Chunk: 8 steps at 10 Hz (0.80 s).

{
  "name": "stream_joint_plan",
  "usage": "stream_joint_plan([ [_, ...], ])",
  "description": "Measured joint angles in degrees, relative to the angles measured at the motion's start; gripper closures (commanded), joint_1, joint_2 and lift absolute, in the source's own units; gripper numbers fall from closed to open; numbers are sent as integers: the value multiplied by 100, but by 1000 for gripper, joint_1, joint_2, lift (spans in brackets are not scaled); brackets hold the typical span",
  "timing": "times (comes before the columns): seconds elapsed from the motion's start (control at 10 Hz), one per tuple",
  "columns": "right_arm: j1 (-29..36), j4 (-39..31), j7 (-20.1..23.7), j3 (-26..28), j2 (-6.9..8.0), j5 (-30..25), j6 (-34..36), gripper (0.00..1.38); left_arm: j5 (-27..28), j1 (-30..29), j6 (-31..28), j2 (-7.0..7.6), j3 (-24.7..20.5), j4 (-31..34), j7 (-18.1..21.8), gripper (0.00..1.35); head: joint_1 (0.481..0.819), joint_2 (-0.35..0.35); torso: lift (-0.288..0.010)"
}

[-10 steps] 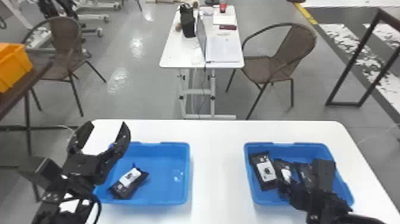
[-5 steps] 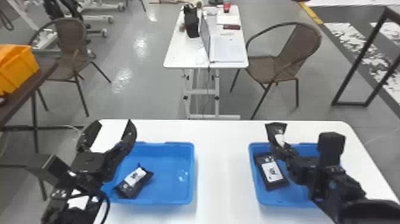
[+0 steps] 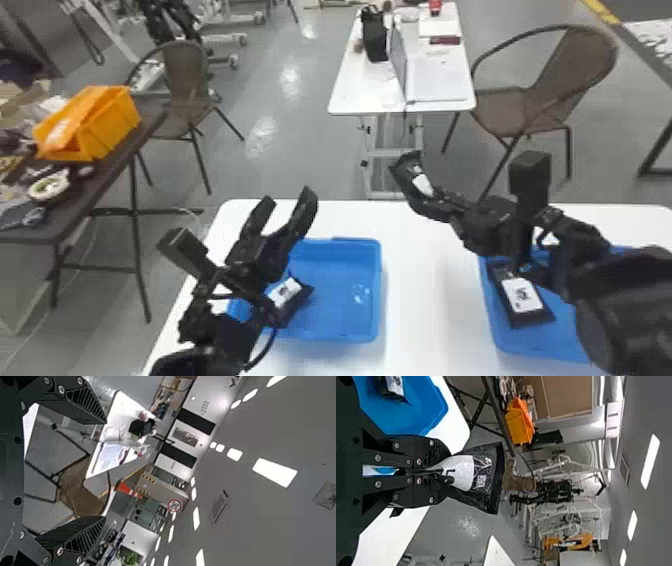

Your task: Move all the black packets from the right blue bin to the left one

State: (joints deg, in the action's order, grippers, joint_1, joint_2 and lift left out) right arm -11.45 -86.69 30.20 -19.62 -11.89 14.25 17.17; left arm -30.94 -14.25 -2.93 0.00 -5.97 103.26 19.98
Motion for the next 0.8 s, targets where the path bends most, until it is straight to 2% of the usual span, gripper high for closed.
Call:
stream_joint_plan([
  [0.1, -199, 79, 0, -339, -71, 198, -35, 1095, -272, 123, -384, 13, 131, 1, 38, 182, 695, 199, 0],
  [0.3, -551, 247, -6, -1004, -210, 803, -38, 1095, -323, 349, -1066, 97, 198, -20, 285, 185, 695, 206, 0],
  [0.5, -813, 454, 29, -1467, -281, 1336, -33, 1095, -172, 439, -1345, 100, 201, -40, 297, 186, 695, 228, 0],
  [0.8, -893, 501, 22, -1580, -287, 1418, -38, 1096, -142, 486, -1359, 116, 229, -53, 296, 183, 695, 233, 0],
])
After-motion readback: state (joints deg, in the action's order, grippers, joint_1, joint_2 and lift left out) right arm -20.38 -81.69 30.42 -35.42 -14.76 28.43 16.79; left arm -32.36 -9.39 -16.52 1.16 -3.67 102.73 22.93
